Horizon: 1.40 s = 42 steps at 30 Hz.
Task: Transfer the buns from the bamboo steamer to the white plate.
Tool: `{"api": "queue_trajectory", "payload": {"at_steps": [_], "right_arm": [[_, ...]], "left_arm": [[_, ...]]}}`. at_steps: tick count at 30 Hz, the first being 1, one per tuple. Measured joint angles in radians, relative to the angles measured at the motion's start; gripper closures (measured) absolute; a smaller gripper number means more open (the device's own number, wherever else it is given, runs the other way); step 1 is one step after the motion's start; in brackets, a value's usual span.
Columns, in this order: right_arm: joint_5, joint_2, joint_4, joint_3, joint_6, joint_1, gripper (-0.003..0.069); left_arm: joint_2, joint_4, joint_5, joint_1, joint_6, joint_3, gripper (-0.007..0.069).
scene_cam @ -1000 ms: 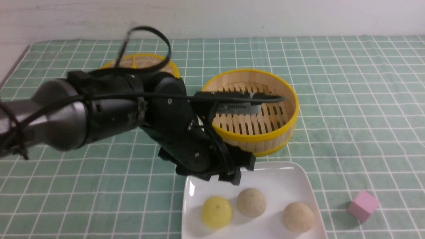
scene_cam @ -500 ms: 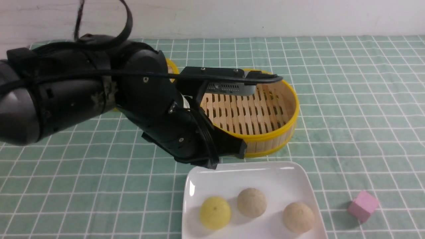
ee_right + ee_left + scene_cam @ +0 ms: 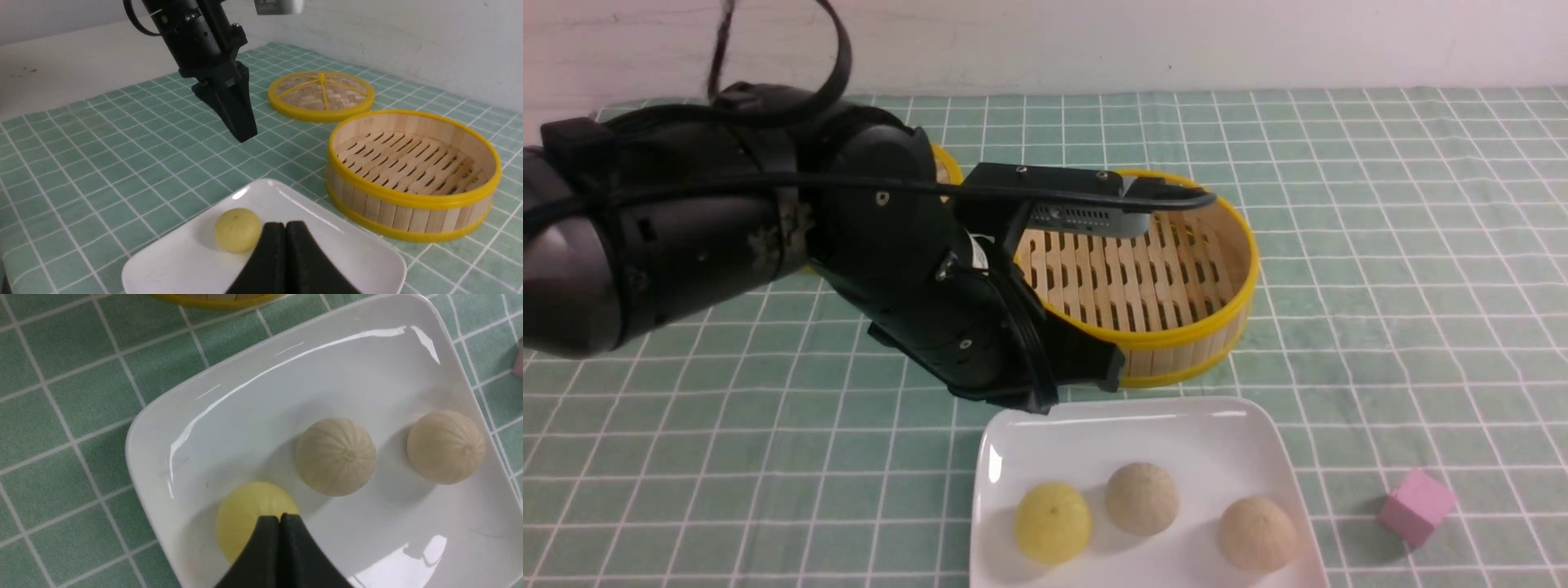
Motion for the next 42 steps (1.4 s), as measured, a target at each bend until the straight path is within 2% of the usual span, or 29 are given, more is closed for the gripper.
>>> {"api": "queue_trajectory", "payload": {"at_steps": [7, 12, 35, 39, 42], "right_arm": [[-0.190, 0.000, -0.055, 0.095, 0.008, 0.000, 0.0667], [-0.253, 0.001, -0.057, 0.126, 0.016, 0.000, 0.0664], [-0.273, -0.019, -0.079, 0.139, 0.016, -0.001, 0.0655], [-0.275, -0.056, -0.158, 0.173, 0.016, -0.065, 0.0652], [-0.274, -0.092, -0.360, 0.251, 0.016, -0.229, 0.0647]], "left_arm": [[0.000, 0.000, 0.000, 0.000, 0.000, 0.000, 0.0615], [0.000, -0.003, 0.002, 0.000, 0.000, 0.000, 0.0612], [0.000, -0.004, 0.022, 0.000, 0.000, 0.000, 0.0594], [0.000, -0.001, 0.022, 0.000, 0.000, 0.000, 0.0592], [0.000, 0.003, 0.023, 0.000, 0.000, 0.000, 0.0592]]}}
